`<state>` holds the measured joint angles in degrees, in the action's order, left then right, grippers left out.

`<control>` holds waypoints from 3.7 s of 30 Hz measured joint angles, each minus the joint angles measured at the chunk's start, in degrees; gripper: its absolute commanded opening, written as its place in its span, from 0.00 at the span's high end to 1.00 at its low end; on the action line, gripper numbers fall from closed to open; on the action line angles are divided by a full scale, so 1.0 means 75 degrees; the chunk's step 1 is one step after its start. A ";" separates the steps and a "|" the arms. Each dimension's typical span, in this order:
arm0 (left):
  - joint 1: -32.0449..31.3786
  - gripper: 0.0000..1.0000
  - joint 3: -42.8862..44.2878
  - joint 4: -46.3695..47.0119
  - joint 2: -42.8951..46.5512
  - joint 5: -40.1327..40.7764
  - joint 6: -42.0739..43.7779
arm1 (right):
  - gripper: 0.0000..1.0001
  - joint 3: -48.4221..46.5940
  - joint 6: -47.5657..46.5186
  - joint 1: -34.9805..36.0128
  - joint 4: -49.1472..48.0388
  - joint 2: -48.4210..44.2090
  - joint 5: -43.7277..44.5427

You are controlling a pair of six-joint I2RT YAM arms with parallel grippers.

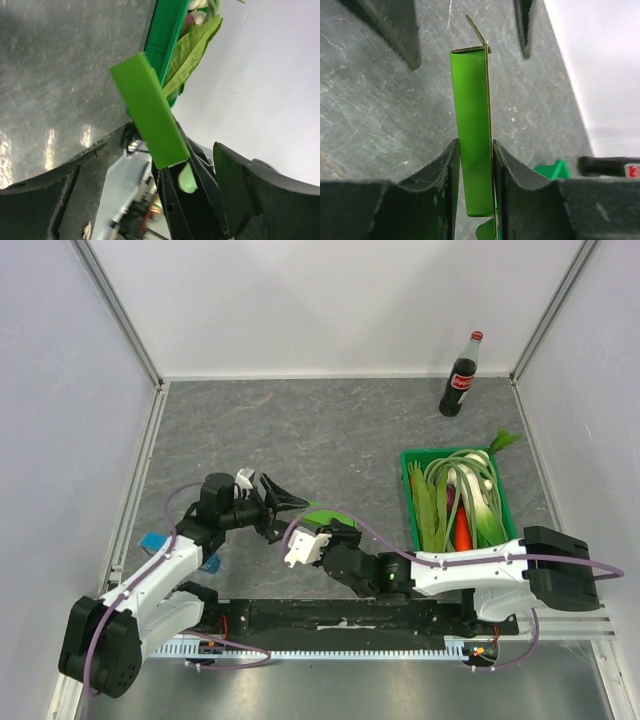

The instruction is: Fold the paper box

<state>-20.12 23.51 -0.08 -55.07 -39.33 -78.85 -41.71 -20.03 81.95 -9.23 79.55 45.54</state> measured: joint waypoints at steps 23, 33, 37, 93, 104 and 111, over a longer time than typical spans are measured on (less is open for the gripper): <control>-0.1571 0.39 0.0664 -0.0833 0.0568 0.3450 0.7114 | 0.72 -0.1023 0.2900 -0.3736 0.3430 0.0175 -0.6353; -0.2043 0.52 0.1947 -0.0921 -0.0679 0.3008 0.9617 | 0.72 -0.1343 0.2669 -0.3952 0.3526 0.0507 -0.6959; -0.2040 0.50 0.2197 -0.1008 -0.1268 0.2605 1.0567 | 0.72 -0.1343 0.2640 -0.3960 0.3526 0.0507 -0.6971; -0.2521 0.98 0.2509 -0.0997 -0.2381 0.3398 0.8775 | 0.79 -0.1343 0.2734 -0.4045 0.3526 0.0504 -0.7093; -0.3319 0.98 0.1923 -0.0306 -0.1935 0.4995 0.8195 | 0.79 -0.1343 0.2780 -0.4042 0.3544 0.0504 -0.7076; -0.3488 0.98 0.1751 -0.0172 -0.1816 0.5339 0.8209 | 0.79 -0.1343 0.2789 -0.4042 0.3538 0.0504 -0.7073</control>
<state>-46.28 36.64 -1.37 -68.69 0.71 -17.28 -51.79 0.89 51.64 17.30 83.33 -7.51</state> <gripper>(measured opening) 0.026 0.349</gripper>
